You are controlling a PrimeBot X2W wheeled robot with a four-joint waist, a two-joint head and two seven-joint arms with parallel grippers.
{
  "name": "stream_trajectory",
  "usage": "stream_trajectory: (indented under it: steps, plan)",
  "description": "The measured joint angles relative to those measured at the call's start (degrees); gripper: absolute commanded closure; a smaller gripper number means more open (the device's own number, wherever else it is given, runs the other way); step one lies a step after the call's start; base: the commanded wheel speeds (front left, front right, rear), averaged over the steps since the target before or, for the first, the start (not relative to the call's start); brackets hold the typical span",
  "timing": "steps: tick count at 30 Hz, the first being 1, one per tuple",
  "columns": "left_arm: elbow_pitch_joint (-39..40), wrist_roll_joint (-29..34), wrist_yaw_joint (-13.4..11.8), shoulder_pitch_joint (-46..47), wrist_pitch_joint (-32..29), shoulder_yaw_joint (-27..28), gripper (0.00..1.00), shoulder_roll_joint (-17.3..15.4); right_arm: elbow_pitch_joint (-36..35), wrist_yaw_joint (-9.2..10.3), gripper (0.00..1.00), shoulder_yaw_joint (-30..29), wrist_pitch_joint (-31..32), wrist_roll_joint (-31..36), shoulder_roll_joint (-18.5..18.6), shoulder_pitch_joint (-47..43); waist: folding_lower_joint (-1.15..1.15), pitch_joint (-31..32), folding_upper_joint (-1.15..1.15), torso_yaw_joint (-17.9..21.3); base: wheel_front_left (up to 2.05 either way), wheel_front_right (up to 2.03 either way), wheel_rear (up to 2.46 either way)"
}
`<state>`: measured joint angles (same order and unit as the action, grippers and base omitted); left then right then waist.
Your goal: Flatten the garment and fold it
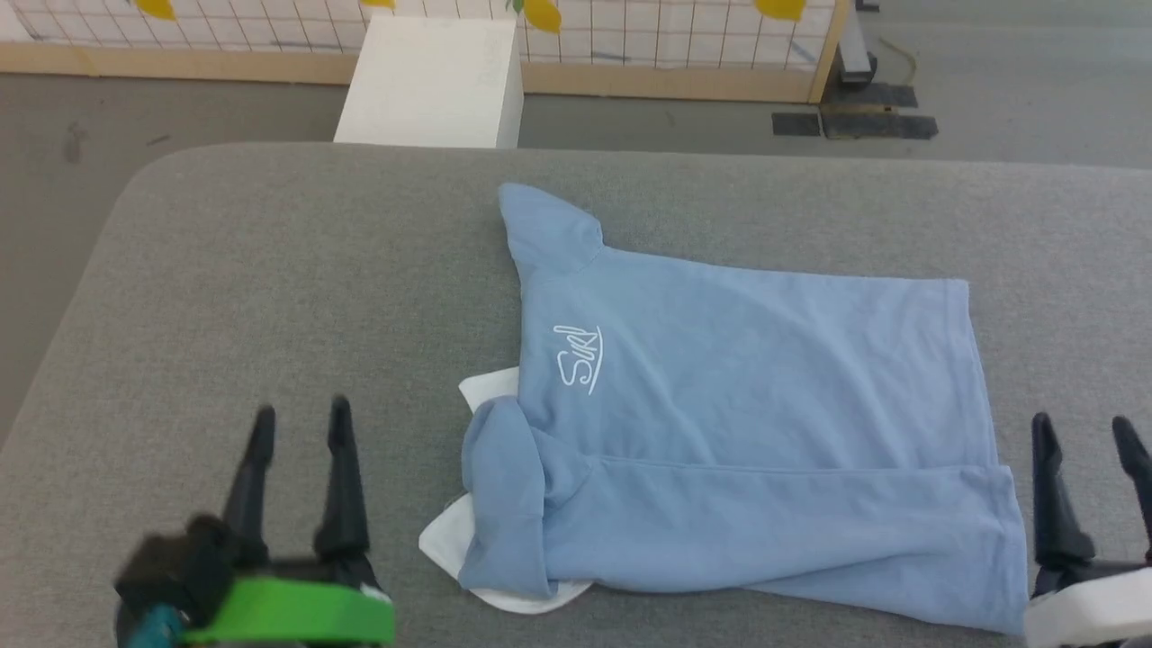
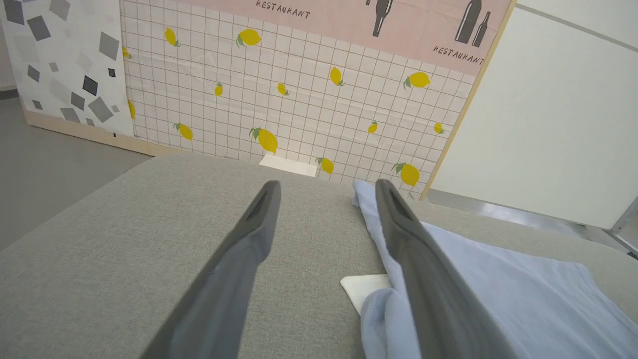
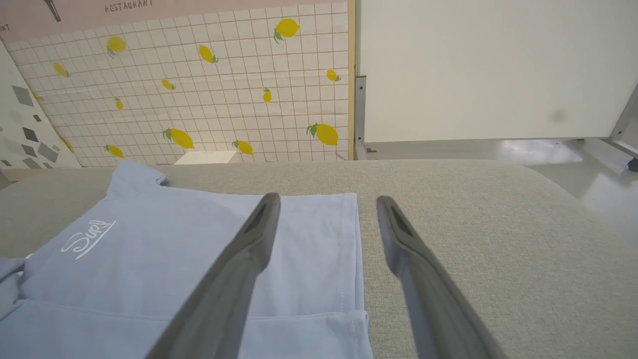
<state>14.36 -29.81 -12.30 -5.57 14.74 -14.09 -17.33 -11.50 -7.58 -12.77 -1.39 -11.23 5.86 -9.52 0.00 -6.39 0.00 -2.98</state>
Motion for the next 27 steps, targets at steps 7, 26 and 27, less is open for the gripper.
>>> stream_trajectory:
  steps: [7, 26, 27]
  plan:
    - [-3.3, 6.1, 6.0, -6.2, 0.0, 3.3, 0.00, 7.8, 3.1, 0.00, 0.00, -0.9, -4.4, 5.1, -2.8, -2.9, 0.00, 1.6, 0.00, -0.2, 0.00, 0.00, 0.00]
    - [-3.1, 5.1, 12.1, 0.0, -23.5, 0.9, 0.00, 7.7, 6.4, 0.00, 0.00, -1.2, -5.1, 2.6, -2.9, -3.0, 0.00, 1.2, 0.00, 0.3, 0.00, 0.00, 0.00]
    - [-3.4, 5.0, 12.0, 0.8, -26.2, 0.2, 0.00, 7.5, 6.7, 0.00, 0.00, -1.1, -5.0, 2.6, -2.9, -2.9, 0.00, 0.9, 0.00, 0.4, 0.00, 0.00, 0.00]
